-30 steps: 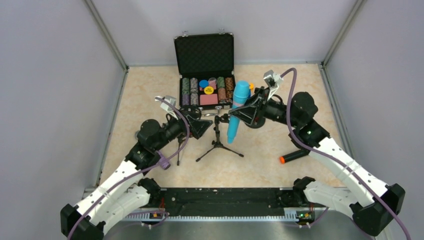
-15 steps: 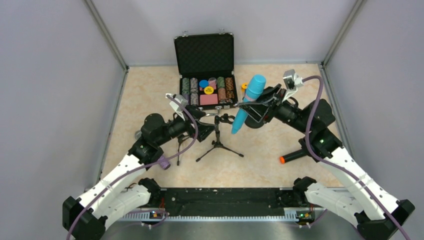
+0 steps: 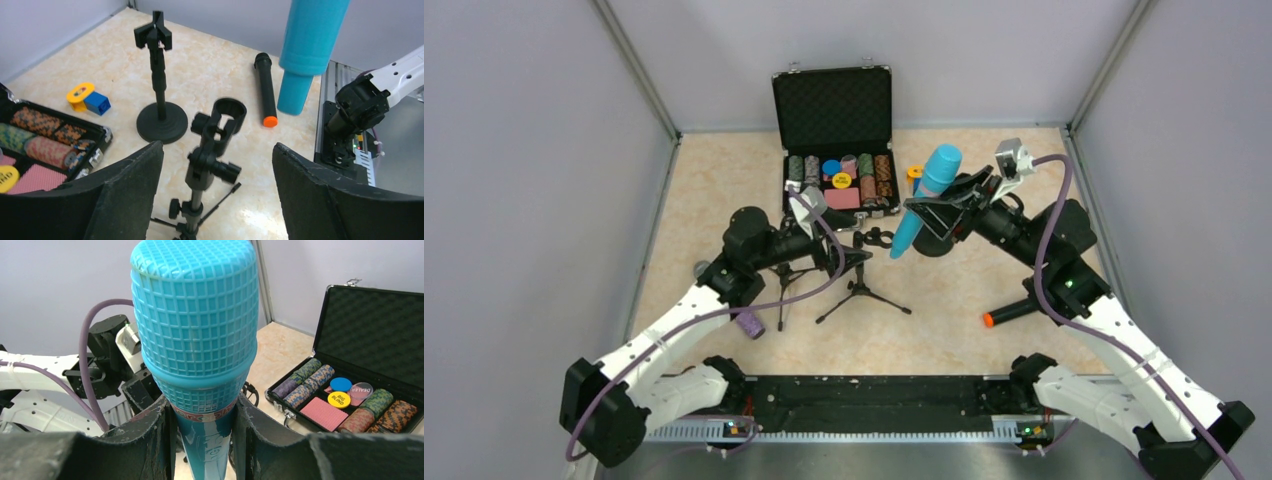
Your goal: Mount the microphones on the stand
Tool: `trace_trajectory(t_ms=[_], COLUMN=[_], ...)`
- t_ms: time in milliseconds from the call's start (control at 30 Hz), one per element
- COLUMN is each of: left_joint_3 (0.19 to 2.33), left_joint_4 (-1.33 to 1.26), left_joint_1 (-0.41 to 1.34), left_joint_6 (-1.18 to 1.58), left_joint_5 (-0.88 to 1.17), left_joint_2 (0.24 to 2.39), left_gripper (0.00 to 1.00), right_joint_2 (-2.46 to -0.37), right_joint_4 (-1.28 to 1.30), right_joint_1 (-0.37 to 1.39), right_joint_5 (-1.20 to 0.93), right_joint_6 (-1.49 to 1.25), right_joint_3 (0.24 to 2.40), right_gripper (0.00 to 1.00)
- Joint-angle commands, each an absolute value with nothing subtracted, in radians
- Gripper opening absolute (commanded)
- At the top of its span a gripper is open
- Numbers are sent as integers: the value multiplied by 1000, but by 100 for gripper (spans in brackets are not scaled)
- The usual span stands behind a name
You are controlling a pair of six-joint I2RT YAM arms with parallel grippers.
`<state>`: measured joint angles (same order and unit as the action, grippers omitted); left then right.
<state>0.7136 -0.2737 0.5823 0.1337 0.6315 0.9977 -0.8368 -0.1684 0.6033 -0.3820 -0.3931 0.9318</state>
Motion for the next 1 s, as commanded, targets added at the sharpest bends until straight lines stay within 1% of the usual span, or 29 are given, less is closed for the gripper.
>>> trace_trajectory(t_ms=[0, 200, 400, 533, 700, 800, 967], left_joint_3=[818, 859, 812, 720, 627, 574, 562], left_joint_4=[-325, -325, -322, -371, -402, -441, -410], left_joint_1=[581, 580, 580, 581, 587, 595, 610], left_joint_6=[59, 115, 167, 192, 158, 131, 69], left_joint_5=[696, 724, 699, 682, 682, 673, 638], left_joint_2=[1065, 1186, 1237, 1226, 1185, 1164, 1173], left_gripper=[80, 62, 30, 18, 9, 0, 0], right_joint_2=[-828, -834, -845, -839, -835, -834, -836], right_joint_4=[-198, -196, -192, -184, -184, -185, -205], right_joint_1=[594, 594, 594, 594, 594, 594, 593], right_joint_5=[-356, -351, -357, -350, -342, -328, -321], right_joint_6=[-376, -380, -384, -377, -370, -365, -367], right_joint_3=[972, 958, 955, 953, 944, 937, 922], right_gripper=[0, 0, 0, 0, 0, 0, 0])
